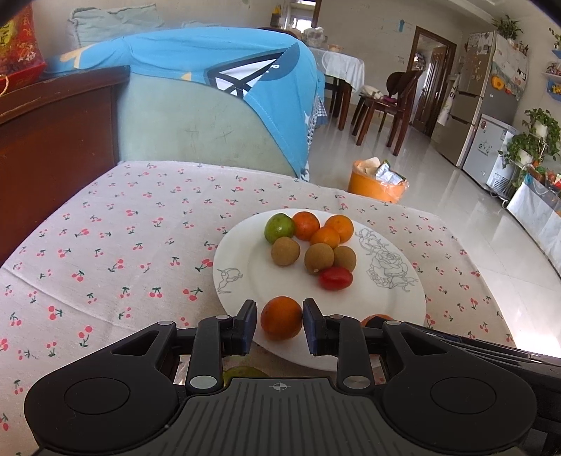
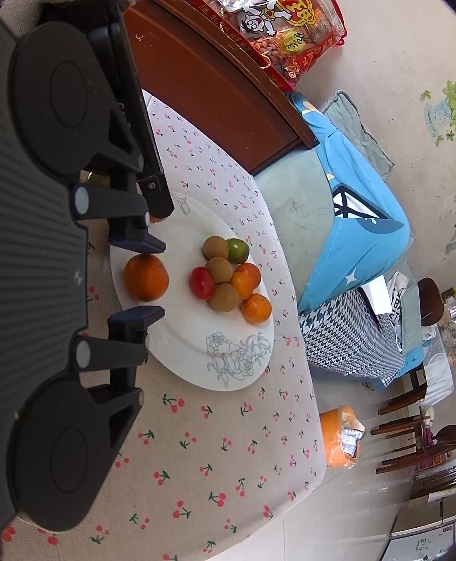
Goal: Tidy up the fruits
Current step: 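Carry both oranges over the white plate with both grippers, then open both grippers to release the oranges onto the plate, then grasp the green mango with the right gripper while the left gripper approaches a red tomato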
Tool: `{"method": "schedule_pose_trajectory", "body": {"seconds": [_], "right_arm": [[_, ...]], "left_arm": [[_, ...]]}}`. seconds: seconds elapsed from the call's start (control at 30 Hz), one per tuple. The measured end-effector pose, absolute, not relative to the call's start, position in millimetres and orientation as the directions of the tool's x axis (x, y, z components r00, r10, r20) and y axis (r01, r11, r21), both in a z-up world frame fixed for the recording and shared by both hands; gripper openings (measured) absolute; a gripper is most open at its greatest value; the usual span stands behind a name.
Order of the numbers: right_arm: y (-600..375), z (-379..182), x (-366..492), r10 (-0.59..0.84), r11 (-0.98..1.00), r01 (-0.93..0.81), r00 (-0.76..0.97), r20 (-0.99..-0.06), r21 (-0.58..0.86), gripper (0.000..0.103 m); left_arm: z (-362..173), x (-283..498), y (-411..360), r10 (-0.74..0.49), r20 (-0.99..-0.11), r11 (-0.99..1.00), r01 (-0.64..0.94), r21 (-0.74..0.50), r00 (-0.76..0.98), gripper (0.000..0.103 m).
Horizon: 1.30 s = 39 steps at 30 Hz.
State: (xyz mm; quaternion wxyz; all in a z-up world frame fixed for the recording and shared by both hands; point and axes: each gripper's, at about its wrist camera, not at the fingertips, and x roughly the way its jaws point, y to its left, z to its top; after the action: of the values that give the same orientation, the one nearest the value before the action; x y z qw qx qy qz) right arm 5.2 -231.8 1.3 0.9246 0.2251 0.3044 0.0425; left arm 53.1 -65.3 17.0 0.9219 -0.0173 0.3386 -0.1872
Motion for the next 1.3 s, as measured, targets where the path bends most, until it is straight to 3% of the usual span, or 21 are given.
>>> {"method": "schedule_pose_trajectory", "body": {"seconds": [0.03, 0.1, 0.37, 0.43, 0.83, 1.3], "right_arm": [[-231.4, 1.8, 5.0, 0.213, 0.896, 0.059, 0.812, -0.543, 0.439, 0.035], [-230.4, 3.1, 4.4, 0.21, 0.9, 0.055, 0.814, -0.541, 0.432, 0.035], [-229.2, 7.8, -0.2, 0.203, 0.904, 0.051, 0.822, -0.532, 0.424, 0.035], [-229.3, 9.5, -2.1, 0.204, 0.905, 0.049, 0.823, -0.531, 0.423, 0.036], [-210.9, 12.6, -20.1, 0.248, 0.926, -0.024, 0.794, -0.556, 0.378, 0.036], [-183.6, 10.0, -36.3, 0.31, 0.933, -0.122, 0.754, -0.58, 0.339, 0.036]], "left_arm": [[17.3, 53.5, -64.5, -0.35, -0.619, 0.933, 0.323, -0.16, 0.703, 0.039], [18.9, 52.9, -61.7, -0.338, -0.612, 0.939, 0.304, -0.163, 0.715, 0.046], [29.0, 45.6, -52.0, -0.322, -0.611, 0.946, 0.276, -0.172, 0.723, 0.054], [33.4, 41.7, -49.0, -0.319, -0.606, 0.947, 0.27, -0.174, 0.729, 0.061], [41.9, 21.0, -23.7, -0.279, -0.63, 0.96, 0.218, -0.175, 0.725, 0.069], [28.6, 1.6, 4.3, -0.213, -0.678, 0.977, 0.142, -0.16, 0.704, 0.071]]}}
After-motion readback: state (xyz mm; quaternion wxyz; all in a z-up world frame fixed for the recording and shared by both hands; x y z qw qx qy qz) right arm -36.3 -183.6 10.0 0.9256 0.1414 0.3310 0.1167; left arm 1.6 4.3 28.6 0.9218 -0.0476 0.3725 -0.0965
